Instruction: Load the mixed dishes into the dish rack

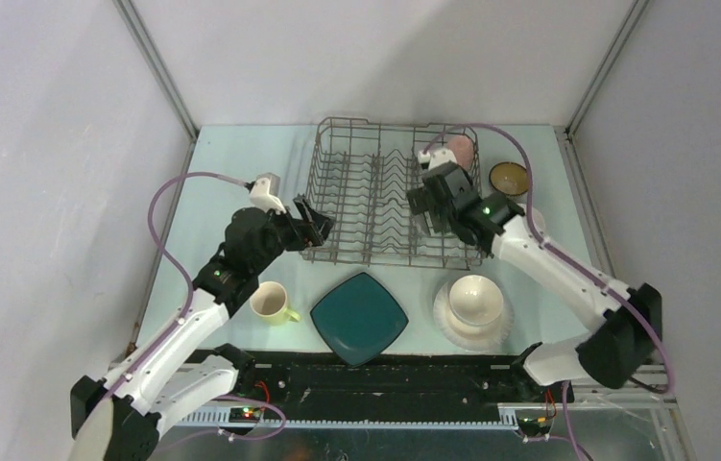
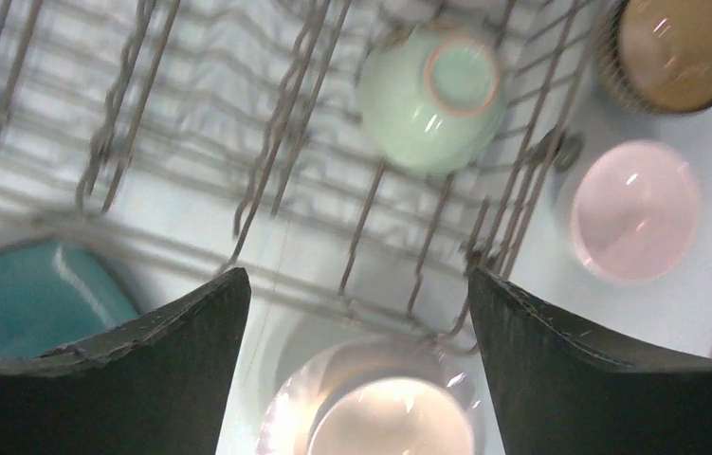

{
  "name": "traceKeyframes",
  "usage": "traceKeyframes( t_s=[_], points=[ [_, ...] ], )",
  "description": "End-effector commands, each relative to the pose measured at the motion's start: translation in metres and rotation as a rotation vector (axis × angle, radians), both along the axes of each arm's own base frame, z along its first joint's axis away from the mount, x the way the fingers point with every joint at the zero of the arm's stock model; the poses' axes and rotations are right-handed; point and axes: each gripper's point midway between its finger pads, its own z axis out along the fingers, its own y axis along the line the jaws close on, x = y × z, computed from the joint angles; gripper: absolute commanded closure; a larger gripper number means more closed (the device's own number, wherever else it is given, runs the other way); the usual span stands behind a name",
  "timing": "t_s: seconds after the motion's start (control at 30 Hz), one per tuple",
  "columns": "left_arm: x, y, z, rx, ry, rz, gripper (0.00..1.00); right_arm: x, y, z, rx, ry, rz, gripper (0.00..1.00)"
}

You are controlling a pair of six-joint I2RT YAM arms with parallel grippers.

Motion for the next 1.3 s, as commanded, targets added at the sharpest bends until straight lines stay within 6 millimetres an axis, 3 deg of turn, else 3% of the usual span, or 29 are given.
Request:
traceKeyframes(
  t_s=[0.0, 0.23, 0.37, 0.63, 0.77, 0.87, 0.9, 0.97, 1.1, 1.27],
  points=[
    [-0.007, -0.005, 0.016, -0.008, -0.100, -0.046, 0.13, -0.063, -0.003, -0.033, 0.051, 0.137, -0.017, 0.14],
    [-0.013, -0.004, 0.016, -0.022, -0.115, -0.048, 0.14, -0.140, -0.019, -0.069, 0.056, 0.264, -0.045, 0.20],
    [-0.013, -0.005, 0.016, -0.033, -0.118, -0.050, 0.14, -0.161, -0.022, -0.090, 0.080, 0.319, -0.050, 0.25],
    [-0.015, -0.009, 0.012, -0.035, -0.102, -0.068, 0.15, -0.166, -0.015, -0.122, 0.083, 0.357, -0.059, 0.35],
    [-0.014, -0.011, 0.012, -0.033, -0.099, -0.073, 0.15, -0.163, -0.016, -0.137, 0.014, 0.363, -0.088, 0.47],
    [-0.014, -0.011, 0.011, -0.029, -0.098, -0.077, 0.15, -0.162, -0.015, -0.145, -0.010, 0.373, -0.093, 0.65],
    [-0.014, -0.011, 0.010, -0.027, -0.097, -0.077, 0.15, -0.163, -0.015, -0.147, -0.017, 0.379, -0.094, 0.80],
    [-0.014, -0.011, 0.011, -0.025, -0.101, -0.077, 0.15, -0.166, -0.021, -0.145, -0.031, 0.384, -0.113, 0.98],
    [-0.014, -0.013, 0.011, -0.026, -0.099, -0.086, 0.15, -0.168, -0.028, -0.115, 0.012, 0.344, -0.133, 1.00],
    [-0.016, -0.024, 0.015, -0.040, -0.112, -0.122, 0.14, -0.161, -0.028, -0.042, 0.187, 0.204, -0.128, 1.00]
  ],
)
